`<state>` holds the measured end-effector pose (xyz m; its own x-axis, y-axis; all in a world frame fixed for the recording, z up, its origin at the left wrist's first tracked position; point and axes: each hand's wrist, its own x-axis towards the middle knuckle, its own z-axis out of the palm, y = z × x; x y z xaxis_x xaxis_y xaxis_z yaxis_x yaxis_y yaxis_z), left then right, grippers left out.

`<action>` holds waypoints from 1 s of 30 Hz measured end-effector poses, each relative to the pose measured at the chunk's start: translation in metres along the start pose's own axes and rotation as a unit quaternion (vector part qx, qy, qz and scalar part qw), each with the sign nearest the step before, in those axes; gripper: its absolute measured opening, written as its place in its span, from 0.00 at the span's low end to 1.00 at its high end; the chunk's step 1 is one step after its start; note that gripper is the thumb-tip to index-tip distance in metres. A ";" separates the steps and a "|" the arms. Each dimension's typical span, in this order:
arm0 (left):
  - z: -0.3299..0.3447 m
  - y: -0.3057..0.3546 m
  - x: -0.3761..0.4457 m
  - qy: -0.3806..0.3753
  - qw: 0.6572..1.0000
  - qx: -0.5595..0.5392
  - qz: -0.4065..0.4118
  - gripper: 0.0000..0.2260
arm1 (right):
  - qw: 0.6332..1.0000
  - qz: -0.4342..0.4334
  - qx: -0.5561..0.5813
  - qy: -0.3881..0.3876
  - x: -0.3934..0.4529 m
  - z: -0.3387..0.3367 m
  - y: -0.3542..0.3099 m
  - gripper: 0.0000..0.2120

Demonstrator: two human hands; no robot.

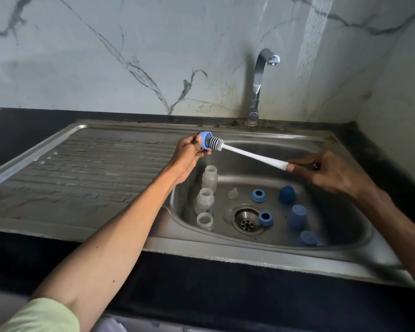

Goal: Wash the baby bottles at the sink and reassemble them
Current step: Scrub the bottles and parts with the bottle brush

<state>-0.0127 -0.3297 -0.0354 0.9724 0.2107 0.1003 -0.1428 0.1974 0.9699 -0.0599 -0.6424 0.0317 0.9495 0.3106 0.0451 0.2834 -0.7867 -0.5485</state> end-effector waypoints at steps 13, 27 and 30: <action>0.001 0.002 -0.006 -0.017 1.000 0.022 0.013 0.10 | 0.998 0.024 0.045 0.027 0.002 -0.009 0.015 0.18; -0.006 0.008 -0.009 0.028 0.996 0.067 0.059 0.16 | 0.990 0.062 0.124 0.005 -0.003 -0.029 0.027 0.17; -0.002 0.008 -0.009 0.044 0.997 0.056 0.042 0.16 | 0.990 0.049 0.131 0.008 -0.003 -0.023 0.025 0.15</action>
<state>-0.0226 -0.3278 -0.0288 0.9376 0.3052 0.1665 -0.1960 0.0685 0.9782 -0.0528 -0.6754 0.0373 0.9734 0.2291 -0.0066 0.1471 -0.6465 -0.7486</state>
